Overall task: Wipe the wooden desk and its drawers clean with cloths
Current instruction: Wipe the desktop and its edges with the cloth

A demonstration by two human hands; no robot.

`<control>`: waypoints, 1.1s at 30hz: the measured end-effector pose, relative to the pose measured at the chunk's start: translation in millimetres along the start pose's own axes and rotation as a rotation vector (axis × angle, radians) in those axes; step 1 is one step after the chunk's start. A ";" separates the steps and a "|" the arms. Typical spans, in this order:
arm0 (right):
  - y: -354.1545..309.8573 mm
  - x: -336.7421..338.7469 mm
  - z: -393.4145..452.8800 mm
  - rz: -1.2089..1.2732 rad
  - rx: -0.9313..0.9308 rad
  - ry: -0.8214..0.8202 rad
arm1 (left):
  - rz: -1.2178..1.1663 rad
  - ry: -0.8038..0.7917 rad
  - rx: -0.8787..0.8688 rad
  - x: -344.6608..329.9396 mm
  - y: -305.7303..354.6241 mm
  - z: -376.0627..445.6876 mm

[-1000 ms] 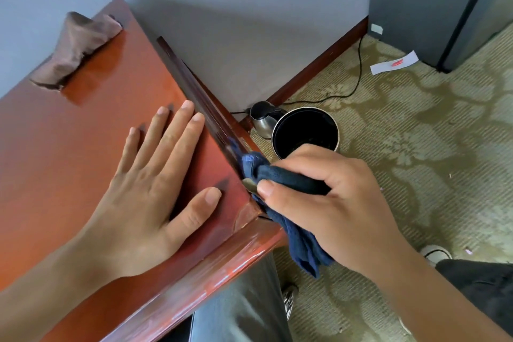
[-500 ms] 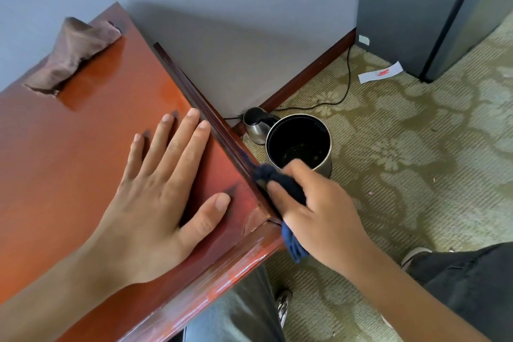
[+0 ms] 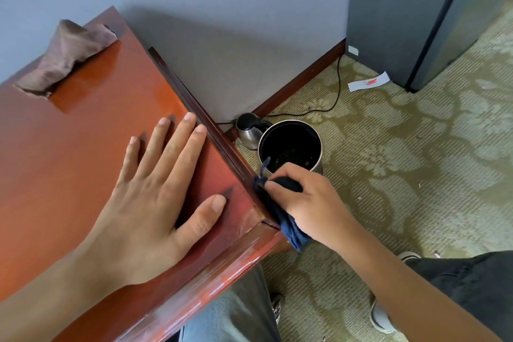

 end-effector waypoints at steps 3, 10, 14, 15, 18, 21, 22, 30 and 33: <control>-12.3 0.8 1.5 -0.022 0.114 0.043 | 0.001 0.003 0.001 0.5 -0.7 0.0; -2.9 6.3 -14.9 0.153 0.075 -0.036 | -0.002 -0.003 -0.001 -0.4 -1.2 0.2; 14.2 -4.8 13.3 -0.092 0.115 -0.055 | -0.003 0.005 -0.003 -0.3 -1.0 0.3; 11.0 -9.4 28.0 -0.131 0.142 -0.041 | -0.002 0.005 -0.004 -0.3 -1.0 0.4; -7.0 -30.9 76.2 -0.179 0.200 -0.013 | 0.005 -0.001 -0.004 -0.2 -1.6 0.1; -17.3 -41.9 103.3 -0.279 0.238 0.000 | 0.015 -0.008 -0.006 -0.5 -1.2 -0.3; -17.3 -38.7 99.7 -0.273 0.242 -0.013 | 0.014 -0.009 -0.005 0.0 -1.4 -0.1; 20.8 5.4 8.6 -0.111 0.100 -0.160 | 0.008 -0.002 -0.009 -1.4 -2.1 0.6; 5.2 -11.6 49.5 -0.217 0.185 -0.097 | -0.002 0.004 -0.004 -1.3 -1.6 0.7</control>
Point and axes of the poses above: each hand's wrist, its own z-axis towards the middle knuckle, its own x-axis out of the back of the hand, y = z × x, the point moved 5 cm from there along z, towards the middle knuckle, and after that the axes turned 7 degrees about y, right-handed, at the moved point
